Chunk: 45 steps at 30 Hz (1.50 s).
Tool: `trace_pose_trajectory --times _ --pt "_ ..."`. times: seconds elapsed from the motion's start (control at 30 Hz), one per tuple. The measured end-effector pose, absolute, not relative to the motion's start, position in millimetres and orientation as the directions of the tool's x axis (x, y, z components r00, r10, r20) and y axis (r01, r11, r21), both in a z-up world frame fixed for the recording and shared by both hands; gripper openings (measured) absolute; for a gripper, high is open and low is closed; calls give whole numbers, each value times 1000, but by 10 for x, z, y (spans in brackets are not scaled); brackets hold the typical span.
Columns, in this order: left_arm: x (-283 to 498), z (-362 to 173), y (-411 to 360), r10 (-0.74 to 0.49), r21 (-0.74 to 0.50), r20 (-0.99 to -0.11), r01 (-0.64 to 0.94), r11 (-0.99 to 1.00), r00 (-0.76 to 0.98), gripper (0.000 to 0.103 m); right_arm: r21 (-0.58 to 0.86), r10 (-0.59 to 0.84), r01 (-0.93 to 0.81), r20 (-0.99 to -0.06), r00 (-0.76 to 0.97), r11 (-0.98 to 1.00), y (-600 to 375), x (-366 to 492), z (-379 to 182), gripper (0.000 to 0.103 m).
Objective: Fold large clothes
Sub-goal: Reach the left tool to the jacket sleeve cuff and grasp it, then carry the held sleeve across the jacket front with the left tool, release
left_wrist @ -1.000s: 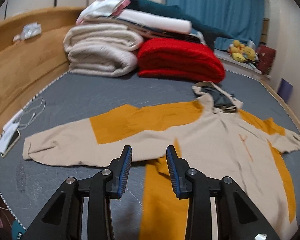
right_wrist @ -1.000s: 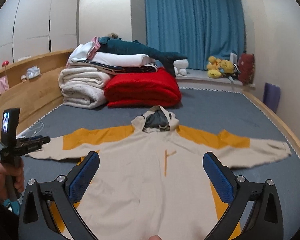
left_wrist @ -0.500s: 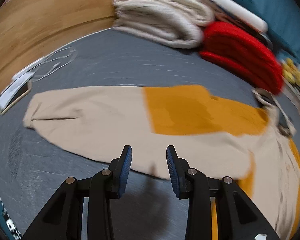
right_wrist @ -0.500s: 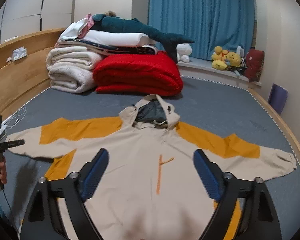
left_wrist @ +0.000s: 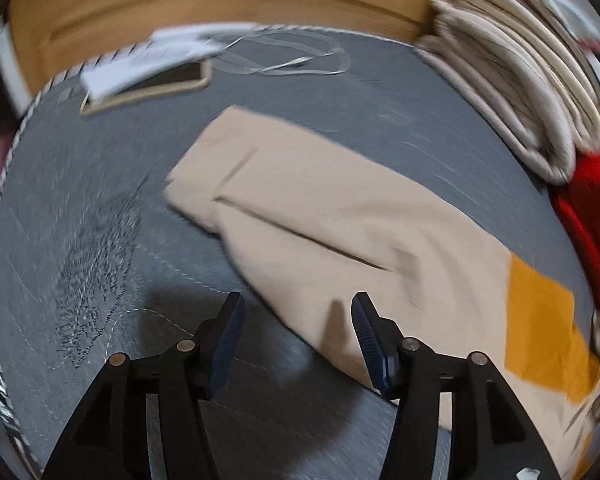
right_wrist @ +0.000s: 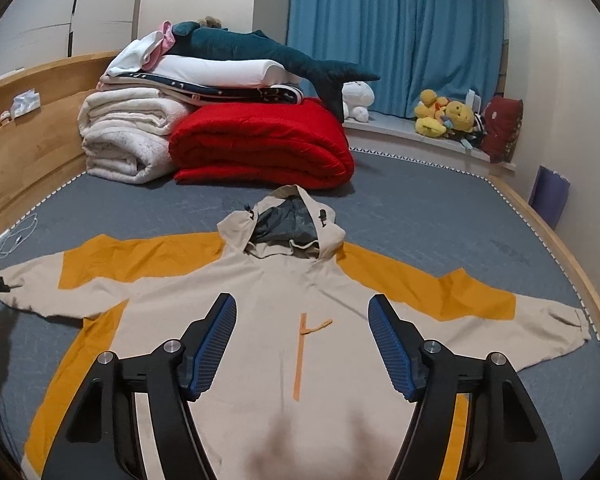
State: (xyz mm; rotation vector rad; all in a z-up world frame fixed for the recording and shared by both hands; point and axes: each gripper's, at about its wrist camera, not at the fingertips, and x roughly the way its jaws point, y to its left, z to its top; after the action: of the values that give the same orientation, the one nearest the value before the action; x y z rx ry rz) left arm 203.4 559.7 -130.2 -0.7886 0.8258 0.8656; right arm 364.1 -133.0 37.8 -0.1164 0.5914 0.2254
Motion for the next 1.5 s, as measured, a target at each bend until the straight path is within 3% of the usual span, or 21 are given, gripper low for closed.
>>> trace_pose_trajectory --times 0.1,0.2,0.33,0.47,0.67,0.83,0.97,1.03,1.13,1.23,1.37,1.5 --pt "1888 -1437 5773 286 -326 -856 -880 344 430 52 -43 170 -237 -578 798 970 -1336 3676 331 69" --pt "1917 -1405 5804 304 -334 -841 -872 357 447 49 -17 180 -239 -606 775 971 -1358 3742 263 69" --pt "1983 -1449 5833 293 -356 -834 -862 362 467 11 14 185 -231 -647 740 973 -1387 3818 182 65" --pt "2068 -1212 5716 361 -314 -815 -869 384 454 2 1 178 -237 -663 727 972 -1388 3822 169 59" --pt "2431 -184 4969 408 -329 -686 -757 564 602 1 1 185 -252 -682 707 968 -1434 3821 190 58" --pt "2625 709 3690 286 -351 -590 -558 752 755 1 65 201 -215 -680 705 974 -1534 3774 318 58" --pt "2748 982 2609 115 -349 -554 -356 867 824 1 112 228 -208 -673 703 972 -1580 3728 447 53" --pt "2859 935 2108 23 -334 -550 -246 910 835 1 108 224 -206 -669 708 973 -1598 3694 475 34" --pt "3098 664 1515 -134 -363 -584 -110 925 801 1 93 223 -217 -665 713 972 -1638 3637 458 27" --pt "3430 164 959 -272 -385 -677 -15 923 684 2 109 231 -216 -683 693 970 -1724 3637 370 27" --pt "3671 -428 817 -397 -483 -782 -66 873 481 6 153 251 -205 -723 644 967 -1794 3769 226 32" --pt "3678 -392 1034 -403 -515 -781 -128 847 478 11 193 274 -196 -748 605 961 -1787 3898 108 42"
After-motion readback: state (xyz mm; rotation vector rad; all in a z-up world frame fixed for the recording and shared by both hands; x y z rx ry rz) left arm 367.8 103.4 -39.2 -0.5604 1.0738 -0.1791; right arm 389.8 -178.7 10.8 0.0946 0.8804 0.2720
